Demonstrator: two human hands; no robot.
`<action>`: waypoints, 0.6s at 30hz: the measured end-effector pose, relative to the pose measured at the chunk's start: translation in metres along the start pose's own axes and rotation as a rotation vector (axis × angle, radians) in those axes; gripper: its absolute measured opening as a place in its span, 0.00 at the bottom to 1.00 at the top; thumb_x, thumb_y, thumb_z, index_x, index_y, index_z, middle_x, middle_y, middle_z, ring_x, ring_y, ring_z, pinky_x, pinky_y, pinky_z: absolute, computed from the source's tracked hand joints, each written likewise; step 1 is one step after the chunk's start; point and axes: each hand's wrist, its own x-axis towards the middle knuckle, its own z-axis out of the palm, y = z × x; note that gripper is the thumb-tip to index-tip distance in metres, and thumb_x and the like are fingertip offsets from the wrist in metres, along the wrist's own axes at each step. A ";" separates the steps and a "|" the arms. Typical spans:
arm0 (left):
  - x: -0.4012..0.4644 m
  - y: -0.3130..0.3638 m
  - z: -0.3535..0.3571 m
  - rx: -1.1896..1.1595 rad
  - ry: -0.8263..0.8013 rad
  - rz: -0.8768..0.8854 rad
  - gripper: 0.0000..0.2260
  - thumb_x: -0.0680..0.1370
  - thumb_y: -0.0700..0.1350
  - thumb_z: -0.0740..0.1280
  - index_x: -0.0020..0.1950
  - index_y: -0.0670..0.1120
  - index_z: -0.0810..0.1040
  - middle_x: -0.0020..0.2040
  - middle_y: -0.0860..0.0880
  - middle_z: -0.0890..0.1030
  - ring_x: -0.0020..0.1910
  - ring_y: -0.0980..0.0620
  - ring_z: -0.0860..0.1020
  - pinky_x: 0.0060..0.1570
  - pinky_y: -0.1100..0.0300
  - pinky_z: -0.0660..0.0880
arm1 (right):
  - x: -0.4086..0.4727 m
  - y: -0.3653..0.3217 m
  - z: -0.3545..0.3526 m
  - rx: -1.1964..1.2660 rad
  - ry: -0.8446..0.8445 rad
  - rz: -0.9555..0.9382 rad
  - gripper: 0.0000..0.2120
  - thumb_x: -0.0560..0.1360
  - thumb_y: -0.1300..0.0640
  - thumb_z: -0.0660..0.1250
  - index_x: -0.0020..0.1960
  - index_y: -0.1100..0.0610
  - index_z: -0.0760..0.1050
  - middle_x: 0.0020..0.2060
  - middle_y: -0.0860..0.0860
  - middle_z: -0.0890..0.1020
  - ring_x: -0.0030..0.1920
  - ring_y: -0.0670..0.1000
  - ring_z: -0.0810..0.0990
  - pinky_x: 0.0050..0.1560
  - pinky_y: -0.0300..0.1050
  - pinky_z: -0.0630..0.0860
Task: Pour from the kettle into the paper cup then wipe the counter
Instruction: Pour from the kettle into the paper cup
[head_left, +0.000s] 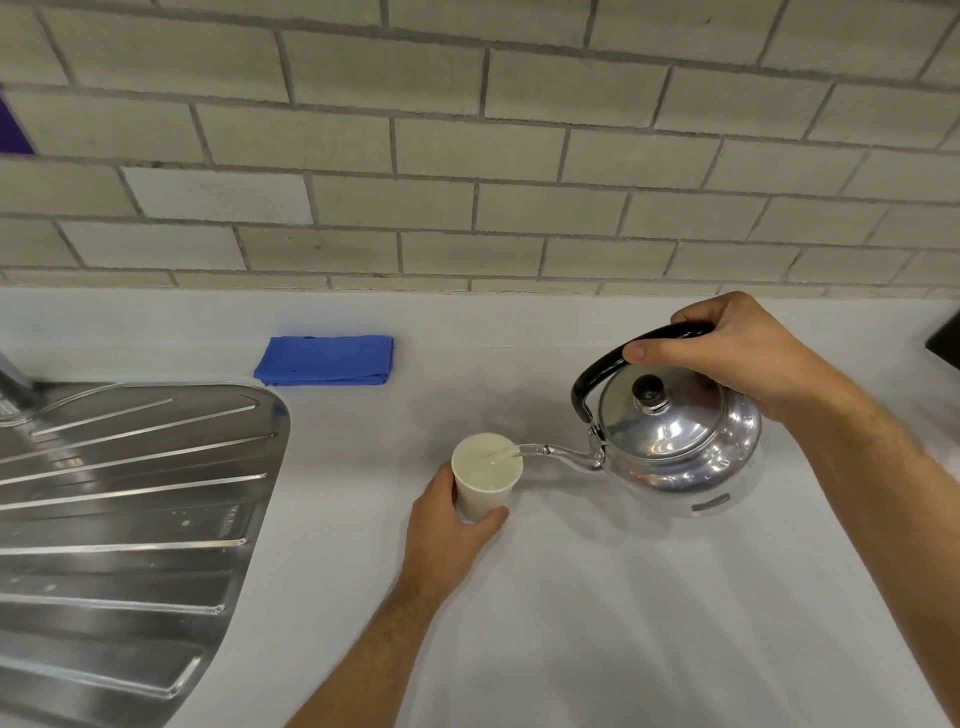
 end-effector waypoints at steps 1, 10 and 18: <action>0.000 0.000 0.000 0.000 -0.002 -0.002 0.30 0.64 0.52 0.78 0.61 0.64 0.68 0.53 0.70 0.76 0.53 0.73 0.74 0.49 0.73 0.70 | 0.000 0.000 0.001 -0.006 -0.002 -0.001 0.24 0.54 0.37 0.82 0.30 0.56 0.79 0.27 0.55 0.74 0.28 0.51 0.72 0.27 0.42 0.69; -0.002 0.002 -0.001 -0.001 0.000 -0.007 0.30 0.64 0.51 0.78 0.59 0.66 0.68 0.53 0.69 0.76 0.54 0.73 0.74 0.49 0.74 0.70 | 0.002 0.006 0.002 0.017 -0.002 -0.015 0.20 0.57 0.39 0.81 0.28 0.53 0.79 0.23 0.50 0.74 0.25 0.48 0.72 0.25 0.38 0.69; -0.003 0.006 -0.002 -0.043 0.016 -0.013 0.30 0.63 0.50 0.79 0.56 0.68 0.69 0.54 0.68 0.77 0.53 0.74 0.74 0.47 0.78 0.70 | 0.000 0.041 0.012 0.252 0.010 0.100 0.18 0.57 0.44 0.80 0.24 0.52 0.74 0.20 0.46 0.67 0.22 0.46 0.66 0.24 0.34 0.66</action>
